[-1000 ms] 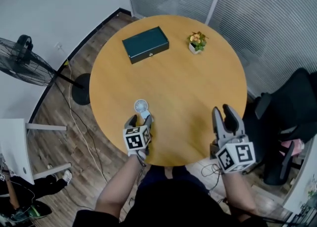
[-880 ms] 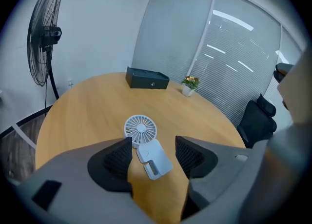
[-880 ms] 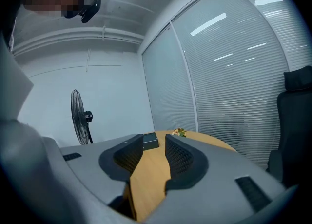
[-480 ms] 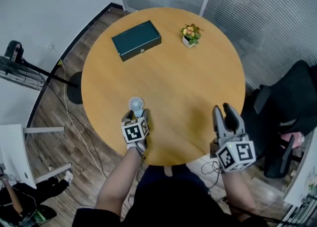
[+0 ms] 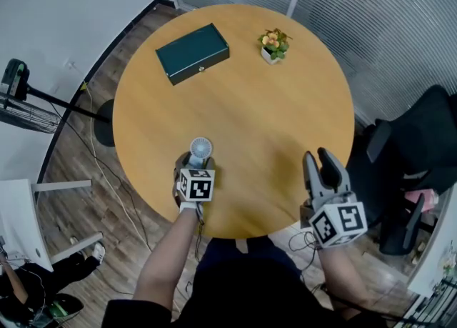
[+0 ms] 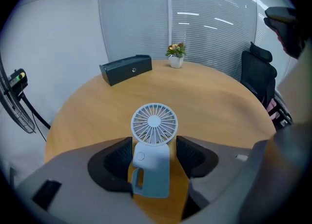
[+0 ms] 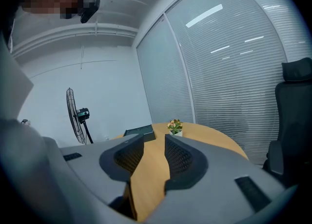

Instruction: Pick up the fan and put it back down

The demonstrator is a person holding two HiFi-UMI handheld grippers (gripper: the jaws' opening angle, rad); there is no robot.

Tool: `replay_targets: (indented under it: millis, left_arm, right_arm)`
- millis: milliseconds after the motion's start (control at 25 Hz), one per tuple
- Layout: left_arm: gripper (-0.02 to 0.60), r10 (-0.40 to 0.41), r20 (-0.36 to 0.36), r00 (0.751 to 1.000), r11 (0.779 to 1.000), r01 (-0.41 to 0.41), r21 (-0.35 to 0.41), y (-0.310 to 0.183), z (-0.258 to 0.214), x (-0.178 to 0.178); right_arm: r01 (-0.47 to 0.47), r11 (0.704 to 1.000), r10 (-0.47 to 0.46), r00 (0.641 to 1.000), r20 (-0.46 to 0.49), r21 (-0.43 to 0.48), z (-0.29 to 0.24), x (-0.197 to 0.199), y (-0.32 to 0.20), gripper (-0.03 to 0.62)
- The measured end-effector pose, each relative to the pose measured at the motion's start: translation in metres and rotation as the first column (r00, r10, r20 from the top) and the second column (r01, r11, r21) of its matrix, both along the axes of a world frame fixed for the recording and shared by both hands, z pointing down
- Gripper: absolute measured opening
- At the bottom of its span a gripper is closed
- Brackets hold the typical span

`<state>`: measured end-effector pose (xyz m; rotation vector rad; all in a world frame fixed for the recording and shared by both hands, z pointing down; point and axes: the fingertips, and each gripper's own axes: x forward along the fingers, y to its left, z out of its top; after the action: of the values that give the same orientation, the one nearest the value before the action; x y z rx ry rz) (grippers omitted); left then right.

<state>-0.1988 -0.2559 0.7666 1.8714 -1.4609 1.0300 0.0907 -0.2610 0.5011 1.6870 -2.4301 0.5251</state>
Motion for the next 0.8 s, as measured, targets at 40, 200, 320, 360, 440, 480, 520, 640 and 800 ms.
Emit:
replay_targets:
  millis: [40, 200, 320, 360, 440, 480, 520, 640, 800]
  left_arm:
    - [0.276, -0.01, -0.005, 1.0, 1.0, 0.01, -0.006, 0.001, 0.002, -0.002]
    - [0.252, -0.041, -0.045, 0.998, 0.999, 0.04, -0.016, 0.004, 0.008, -0.008]
    - [0.218, -0.044, -0.058, 0.997, 0.999, 0.044, -0.006, 0.005, 0.007, -0.011]
    - [0.216, -0.042, -0.063, 0.997, 0.999, 0.042, -0.002, 0.005, 0.007, -0.01]
    - [0.215, -0.039, -0.076, 0.996, 0.999, 0.04, 0.004, 0.007, 0.003, -0.009]
    - [0.215, -0.038, -0.08, 0.996, 0.999, 0.038, 0.008, 0.009, 0.001, -0.008]
    - [0.215, -0.035, -0.084, 0.996, 0.999, 0.036, 0.013, 0.011, -0.002, -0.008]
    - [0.215, -0.031, -0.1, 0.995, 0.999, 0.034, 0.03, 0.016, -0.01, -0.009]
    - [0.215, -0.042, -0.151, 0.988, 0.995, 0.055, 0.08, 0.023, -0.033, -0.01]
  right_arm:
    - [0.001, 1.0, -0.001, 1.0, 0.001, 0.0, 0.0, 0.0, -0.001, 0.14]
    - [0.006, 1.0, -0.006, 1.0, 0.002, -0.002, -0.001, -0.002, 0.0, 0.137]
    - [0.006, 1.0, -0.006, 1.0, 0.001, 0.0, -0.002, -0.002, 0.002, 0.135]
    - [0.005, 1.0, -0.005, 1.0, 0.002, 0.002, -0.003, -0.001, 0.003, 0.135]
    - [0.003, 1.0, -0.003, 1.0, 0.004, 0.005, -0.004, 0.001, 0.005, 0.133]
    - [0.001, 1.0, -0.001, 1.0, 0.005, 0.007, -0.005, 0.002, 0.006, 0.133]
    - [0.0, 1.0, 0.0, 1.0, 0.006, 0.01, -0.007, 0.002, 0.008, 0.132]
    - [-0.002, 1.0, 0.002, 1.0, 0.017, 0.024, -0.013, 0.002, 0.012, 0.13]
    - [-0.003, 0.999, 0.002, 1.0, 0.024, 0.041, -0.023, 0.002, 0.021, 0.127]
